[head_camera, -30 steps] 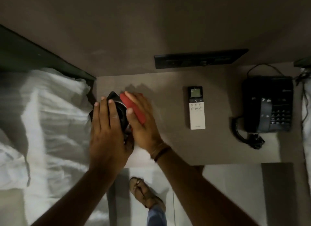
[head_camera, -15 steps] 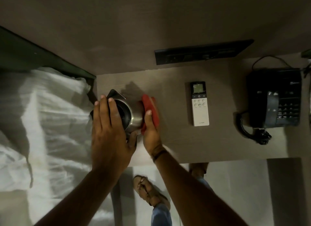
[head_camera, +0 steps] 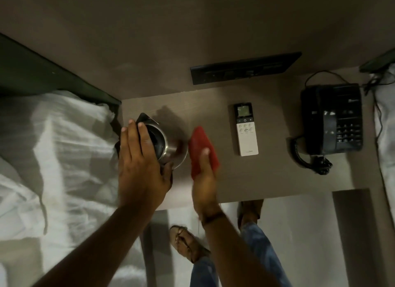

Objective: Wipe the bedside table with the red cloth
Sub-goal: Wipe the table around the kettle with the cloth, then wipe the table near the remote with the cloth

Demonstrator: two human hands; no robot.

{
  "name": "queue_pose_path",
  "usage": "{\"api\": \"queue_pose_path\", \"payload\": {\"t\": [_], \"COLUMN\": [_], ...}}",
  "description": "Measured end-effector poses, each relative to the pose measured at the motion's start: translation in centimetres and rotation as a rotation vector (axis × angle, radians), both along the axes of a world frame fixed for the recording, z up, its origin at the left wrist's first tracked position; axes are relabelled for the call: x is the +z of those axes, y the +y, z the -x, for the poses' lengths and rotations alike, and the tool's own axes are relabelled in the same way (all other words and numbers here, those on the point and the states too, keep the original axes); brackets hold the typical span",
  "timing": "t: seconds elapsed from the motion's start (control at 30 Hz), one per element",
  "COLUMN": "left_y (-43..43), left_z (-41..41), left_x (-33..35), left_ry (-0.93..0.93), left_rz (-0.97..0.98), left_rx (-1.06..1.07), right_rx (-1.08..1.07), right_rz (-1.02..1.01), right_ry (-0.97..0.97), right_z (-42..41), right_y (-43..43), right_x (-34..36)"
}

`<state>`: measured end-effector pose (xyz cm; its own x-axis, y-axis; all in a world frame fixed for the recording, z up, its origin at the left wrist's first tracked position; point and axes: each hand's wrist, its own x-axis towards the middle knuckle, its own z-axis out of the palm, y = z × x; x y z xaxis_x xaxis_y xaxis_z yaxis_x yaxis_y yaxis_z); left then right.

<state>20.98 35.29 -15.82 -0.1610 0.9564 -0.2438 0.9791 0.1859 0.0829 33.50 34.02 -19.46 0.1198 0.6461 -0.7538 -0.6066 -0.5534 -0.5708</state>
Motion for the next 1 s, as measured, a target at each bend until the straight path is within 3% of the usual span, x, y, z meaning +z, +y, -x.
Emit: {"api": "queue_pose_path", "payload": {"t": [0.13,0.33,0.4,0.47,0.53,0.63,0.7,0.8,0.9,1.0], "left_y": [0.0,-0.1,-0.5,-1.5,-2.4,-1.9,-0.7,0.3,0.1,-0.3], "left_z": [0.0,0.1,-1.2,-4.6,-9.7,-16.3,-19.0,-21.1,-21.6,-21.8], "left_x": [-0.3,0.4,0.6,-0.3,-2.6,-7.3,-10.9,-15.1,-17.4,-19.0], "left_ry": [-0.015,0.049,0.079,-0.046,-0.229,-0.408,-0.409,-0.395,-0.334,-0.241], "left_rz": [-0.002,0.031,-0.069,-0.212,-0.212,-0.013,0.095,0.091,0.007,-0.054], "left_rx": [0.01,-0.014,-0.034,-0.094,-0.112,0.036,0.062,0.08,0.084,0.05], "right_rx": [0.097,0.075,0.078,0.111,0.202,0.338,0.432,0.649,1.032,1.392], "right_rz": [-0.147,0.171,0.129,0.03,-0.067,-0.15,-0.226,-0.353,-0.438,-0.446], "right_ry": [0.02,0.129,0.076,0.02,-0.123,-0.378,-0.547,-0.871,-1.286,-1.445], "right_z": [2.0,-3.3,-7.7,-12.2,-15.9,-19.3,-19.9,-19.1,-17.5,-16.1], "right_y": [0.6,-2.1,-2.1,-0.8,1.4,5.9,9.3,13.4,14.9,13.9], "right_x": [-1.7,1.5,3.3,5.3,6.6,5.7,3.2,-1.5,-5.3,-7.2]}}
